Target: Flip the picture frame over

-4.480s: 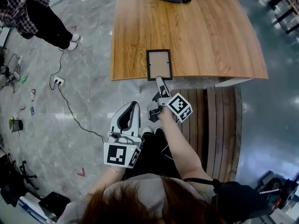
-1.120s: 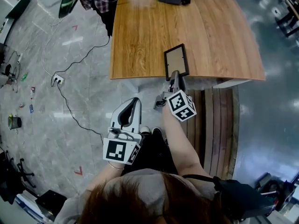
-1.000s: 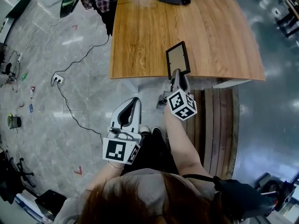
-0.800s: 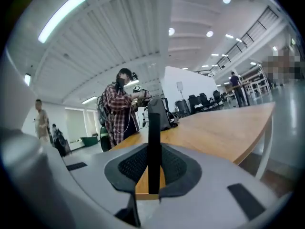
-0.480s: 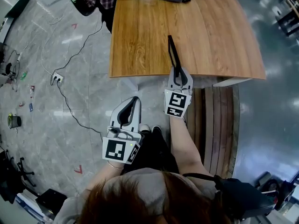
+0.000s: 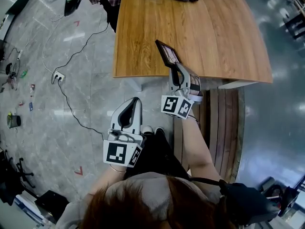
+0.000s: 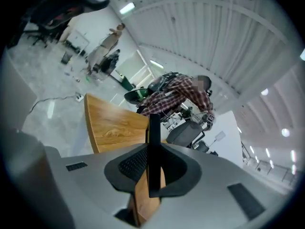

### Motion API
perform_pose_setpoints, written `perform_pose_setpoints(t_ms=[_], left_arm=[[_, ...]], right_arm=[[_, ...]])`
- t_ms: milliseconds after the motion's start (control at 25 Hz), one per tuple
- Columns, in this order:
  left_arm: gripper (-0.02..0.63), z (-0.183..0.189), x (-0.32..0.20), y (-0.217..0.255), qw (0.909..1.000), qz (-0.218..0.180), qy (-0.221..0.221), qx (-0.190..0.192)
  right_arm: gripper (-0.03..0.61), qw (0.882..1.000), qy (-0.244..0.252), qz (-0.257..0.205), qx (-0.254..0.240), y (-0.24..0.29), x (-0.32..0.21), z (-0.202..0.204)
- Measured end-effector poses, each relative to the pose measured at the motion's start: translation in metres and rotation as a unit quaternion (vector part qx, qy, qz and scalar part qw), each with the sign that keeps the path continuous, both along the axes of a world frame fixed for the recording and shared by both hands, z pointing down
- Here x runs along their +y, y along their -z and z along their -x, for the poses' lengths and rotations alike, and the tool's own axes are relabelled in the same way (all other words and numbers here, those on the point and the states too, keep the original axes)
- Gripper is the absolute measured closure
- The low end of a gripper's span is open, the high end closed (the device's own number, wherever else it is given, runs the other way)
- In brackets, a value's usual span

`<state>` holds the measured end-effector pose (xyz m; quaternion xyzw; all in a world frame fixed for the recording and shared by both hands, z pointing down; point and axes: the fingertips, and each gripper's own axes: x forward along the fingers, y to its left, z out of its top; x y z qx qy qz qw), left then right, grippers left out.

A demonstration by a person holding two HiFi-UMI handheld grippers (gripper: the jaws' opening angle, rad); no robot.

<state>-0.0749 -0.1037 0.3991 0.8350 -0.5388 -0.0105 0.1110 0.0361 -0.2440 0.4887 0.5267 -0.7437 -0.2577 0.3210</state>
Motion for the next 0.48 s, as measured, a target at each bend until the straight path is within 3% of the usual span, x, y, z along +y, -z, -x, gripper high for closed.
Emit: perform_pose_setpoints(t_ms=[160, 360, 480], left_arm=[[0.607, 0.007, 0.000, -0.001, 1.0000, 0.002, 0.005, 0.001], [0.607, 0.012, 0.002, -0.009, 0.9999, 0.008, 0.010, 0.000], [0.607, 0.014, 0.006, -0.009, 0.9999, 0.009, 0.009, 0.000]], right_arm=[[0.492, 0.993, 0.052, -0.012, 0.107, -0.007, 0.002, 0.017], [0.492, 0.986, 0.067, -0.003, 0.154, -0.020, 0.005, 0.028], [0.492, 0.980, 0.073, 0.030, 0.184, -0.041, 0.008, 0.036]])
